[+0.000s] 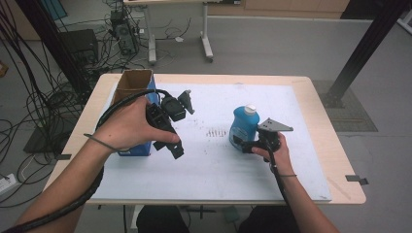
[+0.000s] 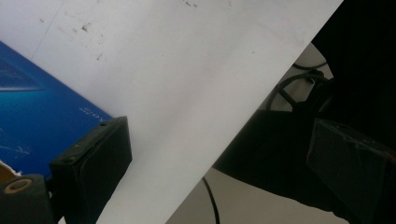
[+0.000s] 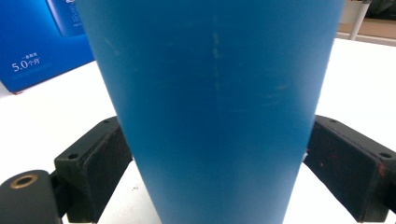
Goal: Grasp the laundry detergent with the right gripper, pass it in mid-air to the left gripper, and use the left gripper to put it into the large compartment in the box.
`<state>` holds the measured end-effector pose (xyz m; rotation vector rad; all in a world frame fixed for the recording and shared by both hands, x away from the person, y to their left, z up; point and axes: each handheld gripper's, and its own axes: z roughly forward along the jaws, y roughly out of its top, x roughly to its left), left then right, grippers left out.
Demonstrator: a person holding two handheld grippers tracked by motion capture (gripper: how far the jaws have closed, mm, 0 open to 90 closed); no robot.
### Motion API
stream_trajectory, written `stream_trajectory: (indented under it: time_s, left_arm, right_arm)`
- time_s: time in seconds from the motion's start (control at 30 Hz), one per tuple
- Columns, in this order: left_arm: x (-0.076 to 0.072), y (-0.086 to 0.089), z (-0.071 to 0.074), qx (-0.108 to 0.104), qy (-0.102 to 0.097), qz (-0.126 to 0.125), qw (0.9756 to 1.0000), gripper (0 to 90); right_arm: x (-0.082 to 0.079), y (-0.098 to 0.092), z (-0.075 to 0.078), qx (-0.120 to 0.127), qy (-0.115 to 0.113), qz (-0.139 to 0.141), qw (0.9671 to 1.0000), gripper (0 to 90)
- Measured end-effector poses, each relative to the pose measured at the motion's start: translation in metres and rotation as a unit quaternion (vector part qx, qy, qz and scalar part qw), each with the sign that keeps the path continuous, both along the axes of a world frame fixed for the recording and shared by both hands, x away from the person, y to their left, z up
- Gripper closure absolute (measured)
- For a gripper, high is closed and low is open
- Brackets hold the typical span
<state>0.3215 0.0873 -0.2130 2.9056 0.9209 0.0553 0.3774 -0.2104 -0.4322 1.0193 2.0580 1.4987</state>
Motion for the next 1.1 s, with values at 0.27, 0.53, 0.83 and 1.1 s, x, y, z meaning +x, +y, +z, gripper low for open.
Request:
stream_trajectory:
  time_s: [0.27, 0.53, 0.83, 1.1]
  left_arm:
    - [0.0003, 0.0007, -0.0002, 0.000, 0.000, 0.007, 1.0000, 6.1]
    - [-0.0004, -0.0008, 0.0001, 0.000, 0.000, 0.005, 1.0000, 6.2]
    - [-0.0005, -0.0016, -0.0002, 0.002, 0.001, 0.002, 1.0000, 6.3]
    - [-0.0010, -0.0024, 0.0000, 0.000, -0.001, 0.002, 1.0000, 6.3]
  right_arm:
    - [-0.0006, 0.0003, 0.0003, -0.001, -0.001, 0.001, 1.0000, 9.0]
    - [-0.0009, 0.0002, 0.0002, -0.001, 0.000, 0.000, 1.0000, 9.0]
    - [-0.0014, -0.0002, -0.0004, -0.001, 0.002, 0.001, 1.0000, 9.0]
    - [-0.0017, -0.0003, -0.0006, 0.000, 0.001, 0.001, 1.0000, 9.0]
